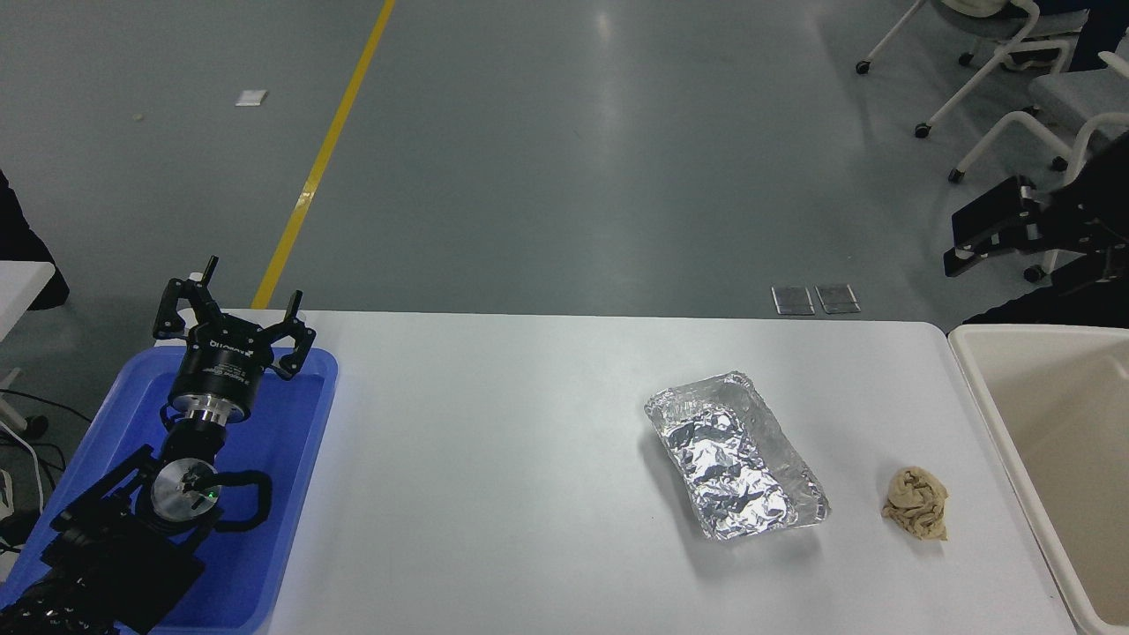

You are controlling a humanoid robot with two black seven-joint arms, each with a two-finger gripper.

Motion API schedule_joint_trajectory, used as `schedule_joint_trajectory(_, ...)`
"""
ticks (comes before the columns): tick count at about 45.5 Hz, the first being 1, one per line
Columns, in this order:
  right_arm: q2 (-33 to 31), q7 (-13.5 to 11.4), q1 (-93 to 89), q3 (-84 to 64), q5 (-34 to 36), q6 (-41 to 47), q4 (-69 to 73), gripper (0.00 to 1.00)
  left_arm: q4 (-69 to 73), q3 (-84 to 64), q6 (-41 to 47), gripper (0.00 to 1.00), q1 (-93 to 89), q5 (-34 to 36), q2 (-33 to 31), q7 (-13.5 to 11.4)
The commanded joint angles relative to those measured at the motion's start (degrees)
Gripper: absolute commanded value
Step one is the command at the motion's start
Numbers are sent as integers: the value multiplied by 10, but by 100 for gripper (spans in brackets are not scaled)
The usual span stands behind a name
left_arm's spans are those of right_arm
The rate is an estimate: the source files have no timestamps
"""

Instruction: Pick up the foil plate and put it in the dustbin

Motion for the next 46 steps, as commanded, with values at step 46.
schedule_joint_trajectory(46,8,-1,-81,34,-6,0,-40,100,0,-2,0,100,0,0,0,-1)
